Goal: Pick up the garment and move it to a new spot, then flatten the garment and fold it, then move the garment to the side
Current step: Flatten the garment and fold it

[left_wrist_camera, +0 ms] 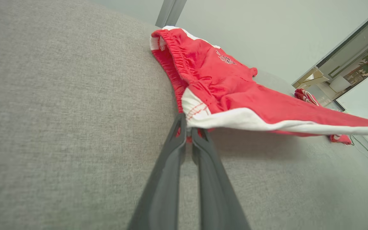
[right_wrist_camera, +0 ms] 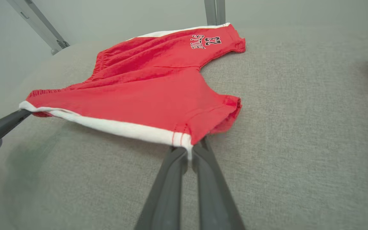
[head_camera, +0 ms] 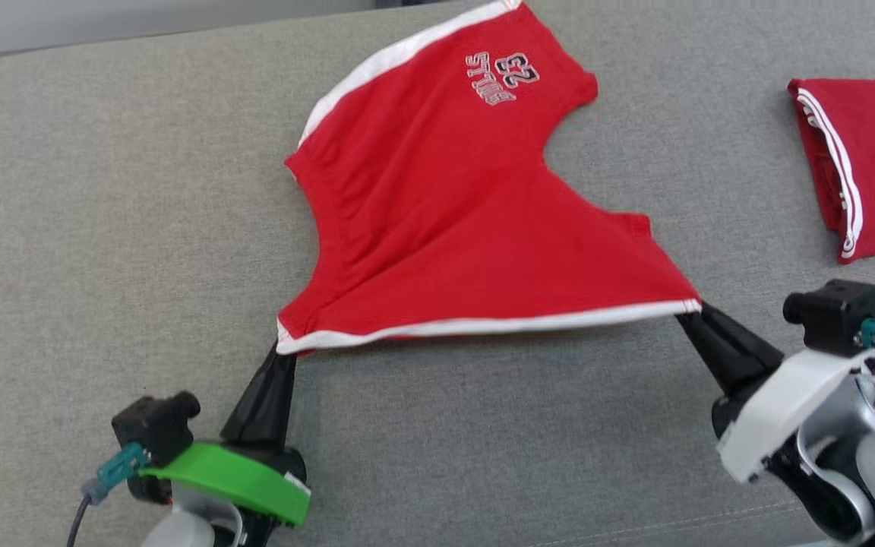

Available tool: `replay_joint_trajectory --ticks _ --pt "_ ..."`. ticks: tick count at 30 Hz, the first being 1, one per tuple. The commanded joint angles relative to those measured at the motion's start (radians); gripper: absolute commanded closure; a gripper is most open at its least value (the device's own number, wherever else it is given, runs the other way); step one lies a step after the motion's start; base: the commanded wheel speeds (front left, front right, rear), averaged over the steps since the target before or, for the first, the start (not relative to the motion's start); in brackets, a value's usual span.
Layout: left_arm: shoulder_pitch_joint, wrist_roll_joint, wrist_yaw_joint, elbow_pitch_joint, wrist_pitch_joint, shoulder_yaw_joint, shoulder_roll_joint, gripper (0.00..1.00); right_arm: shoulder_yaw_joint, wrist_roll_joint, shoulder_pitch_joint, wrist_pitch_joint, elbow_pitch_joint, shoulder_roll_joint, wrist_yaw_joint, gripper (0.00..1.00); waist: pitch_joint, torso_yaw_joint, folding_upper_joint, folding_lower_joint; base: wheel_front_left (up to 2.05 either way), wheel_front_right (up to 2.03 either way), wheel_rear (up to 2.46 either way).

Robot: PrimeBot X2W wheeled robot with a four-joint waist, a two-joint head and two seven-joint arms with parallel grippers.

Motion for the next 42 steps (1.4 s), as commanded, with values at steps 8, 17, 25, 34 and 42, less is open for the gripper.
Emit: replay_joint_trajectory --ticks 8,17,25,34,42 --pt "0.225 0.021 0.114 -0.194 0.090 -0.039 0.071 1.00 -0.159 0.029 0.293 0.336 -0.285 0.086 -0.001 1.00 -0.062 0.006 0.0000 0.0000 0.00 0.00 0.00" --pt "0.162 -0.001 0.147 -0.321 0.190 -0.074 0.030 1.00 -0.247 -0.078 0.218 0.448 -0.359 0.102 -0.001 1.00 -0.055 0.045 0.0000 0.0000 0.00 0.00 0.00" --pt "-0.121 0.017 0.151 -0.132 0.253 -0.091 -0.069 1.00 -0.128 -0.067 -0.102 0.387 -0.129 0.046 -0.001 1.00 -0.026 0.095 0.0000 0.0000 0.00 0.00 0.00" --pt "-0.316 -0.010 0.153 0.111 0.195 -0.053 -0.157 1.00 -0.017 -0.102 -0.464 0.275 0.244 0.048 -0.001 1.00 0.060 0.144 0.0000 0.0000 0.00 0.00 0.00" --pt "-0.457 -0.049 0.146 0.272 0.119 -0.063 -0.190 1.00 0.040 -0.152 -0.722 0.119 0.576 0.079 -0.001 1.00 0.148 0.204 0.0000 0.0000 0.00 0.00 0.00"
